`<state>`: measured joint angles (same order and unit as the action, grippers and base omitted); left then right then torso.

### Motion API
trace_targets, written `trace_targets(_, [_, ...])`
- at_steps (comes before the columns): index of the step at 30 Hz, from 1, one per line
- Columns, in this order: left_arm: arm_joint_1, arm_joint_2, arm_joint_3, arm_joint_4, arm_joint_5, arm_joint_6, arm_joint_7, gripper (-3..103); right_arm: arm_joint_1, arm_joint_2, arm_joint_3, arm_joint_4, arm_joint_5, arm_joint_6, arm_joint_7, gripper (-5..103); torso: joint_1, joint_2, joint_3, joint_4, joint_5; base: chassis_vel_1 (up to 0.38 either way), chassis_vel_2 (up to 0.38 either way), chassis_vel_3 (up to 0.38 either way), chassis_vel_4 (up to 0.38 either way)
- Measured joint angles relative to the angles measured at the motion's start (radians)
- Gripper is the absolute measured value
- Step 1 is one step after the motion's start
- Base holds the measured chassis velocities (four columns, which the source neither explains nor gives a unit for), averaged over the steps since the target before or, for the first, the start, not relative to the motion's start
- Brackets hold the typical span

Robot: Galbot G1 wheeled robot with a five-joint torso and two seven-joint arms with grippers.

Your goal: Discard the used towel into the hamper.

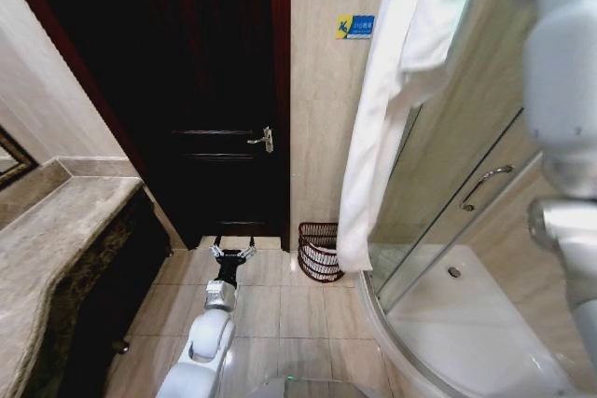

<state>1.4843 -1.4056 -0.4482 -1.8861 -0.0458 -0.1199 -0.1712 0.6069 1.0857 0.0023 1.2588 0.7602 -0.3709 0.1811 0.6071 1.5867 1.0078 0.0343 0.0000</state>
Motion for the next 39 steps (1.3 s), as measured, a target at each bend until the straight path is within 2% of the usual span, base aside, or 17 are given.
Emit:
trace_targets(3, [0.019, -0.003, 0.001, 0.001, 0.003, -0.005, -0.001, 100, 0.071, 0.067, 0.005, -0.14, -0.082, 0.023, -0.036, 6, 0.0, 0.0, 0.0, 0.0, -0.0009, 0.0, 0.0, 0.0, 0.0])
trace_targets(9, [0.025, -0.007, 0.003, -0.007, 0.006, -0.009, -0.003, 100, 0.039, 0.096, 0.004, -0.18, -0.11, 0.029, -0.04, 6, 0.0, 0.0, 0.0, 0.0002, 0.0001, 0.0, 0.0, 0.0, 0.0])
trace_targets(24, [0.015, 0.005, 0.005, 0.008, 0.001, -0.015, -0.008, 100, -0.319, 0.029, 0.044, -0.039, -0.149, 0.044, -0.039, 6, 0.0, 0.0, 0.0, -0.0002, 0.0, 0.0, 0.0, 0.0, 0.0])
trace_targets(33, [-0.001, 0.004, 0.013, 0.022, 0.0, -0.012, -0.006, 100, -0.525, 0.03, 0.03, 0.05, -0.152, 0.061, -0.019, 6, 0.0, 0.0, 0.0, 0.0, 0.0003, 0.0, 0.0, 0.0, 0.0])
trace_targets(39, [0.006, -0.011, 0.016, 0.035, 0.003, -0.026, -0.004, 100, -0.595, 0.039, 0.046, 0.078, -0.156, 0.075, -0.011, 6, 0.0, 0.0, 0.0, 0.0001, 0.0, 0.0, 0.0, 0.0, 0.0])
